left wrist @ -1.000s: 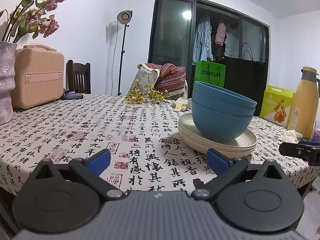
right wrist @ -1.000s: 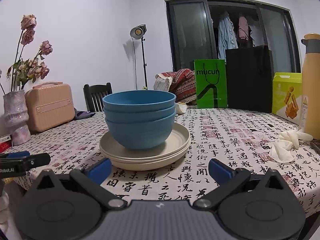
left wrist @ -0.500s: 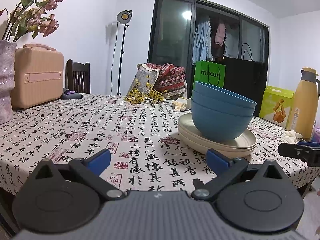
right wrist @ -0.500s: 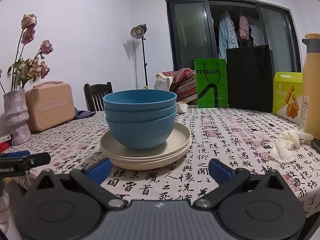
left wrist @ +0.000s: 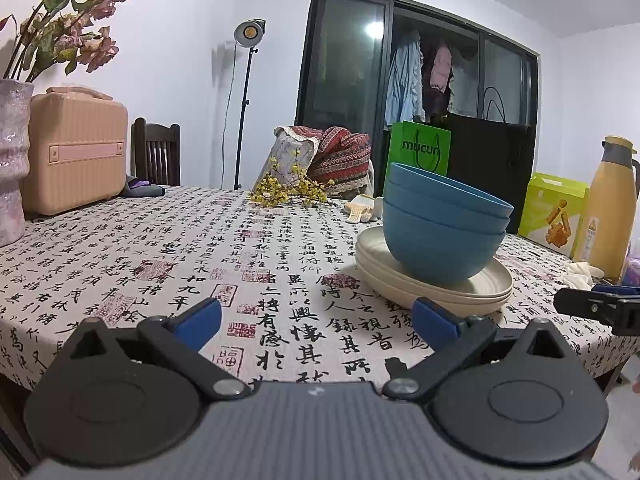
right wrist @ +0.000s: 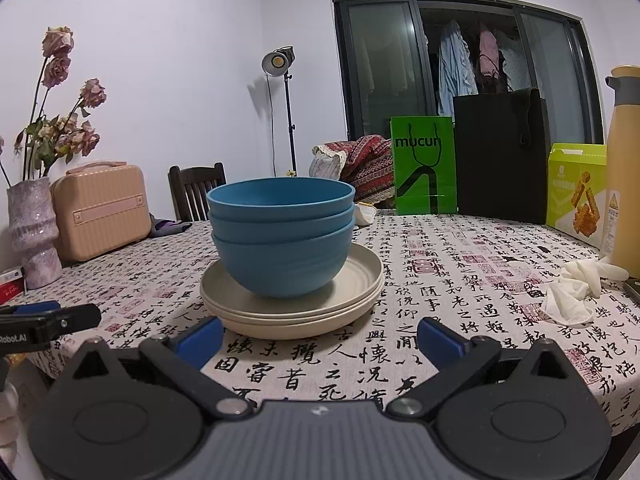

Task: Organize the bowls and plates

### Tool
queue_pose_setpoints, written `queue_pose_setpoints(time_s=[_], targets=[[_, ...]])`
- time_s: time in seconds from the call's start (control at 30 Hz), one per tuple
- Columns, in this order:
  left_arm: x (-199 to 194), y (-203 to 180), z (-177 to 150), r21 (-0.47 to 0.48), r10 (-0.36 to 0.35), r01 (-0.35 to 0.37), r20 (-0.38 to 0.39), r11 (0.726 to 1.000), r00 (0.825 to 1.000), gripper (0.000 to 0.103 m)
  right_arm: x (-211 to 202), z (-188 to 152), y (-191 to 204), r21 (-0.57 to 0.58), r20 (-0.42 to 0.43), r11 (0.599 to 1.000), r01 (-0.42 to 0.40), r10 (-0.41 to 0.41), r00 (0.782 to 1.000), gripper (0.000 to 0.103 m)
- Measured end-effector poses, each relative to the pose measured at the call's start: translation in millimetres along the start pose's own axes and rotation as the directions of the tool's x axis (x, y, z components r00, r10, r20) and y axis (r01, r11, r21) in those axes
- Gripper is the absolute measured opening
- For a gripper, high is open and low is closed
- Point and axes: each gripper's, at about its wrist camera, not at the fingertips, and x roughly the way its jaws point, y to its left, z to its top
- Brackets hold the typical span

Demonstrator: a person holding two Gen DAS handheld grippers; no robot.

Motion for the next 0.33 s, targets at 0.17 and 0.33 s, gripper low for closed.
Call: queue_pose_setpoints(time_s=[0.17, 0.33], targets=[[-0.1, -2.3, 1.2, 0.011, 0.002, -0.002, 0.003, 1.000, 1.000, 0.103, 0.4, 0.0, -0.2, 0.000, -0.001, 1.000, -0.001, 0.001, 1.000, 0.103], [0.6, -1.0, 1.2, 0.005, 0.008, -0.008, 0.000, 1.000, 1.000, 0.103, 1.0, -0.4, 0.1, -0.001, -0.004, 1.000, -0.002, 0.002, 1.000, 0.103]])
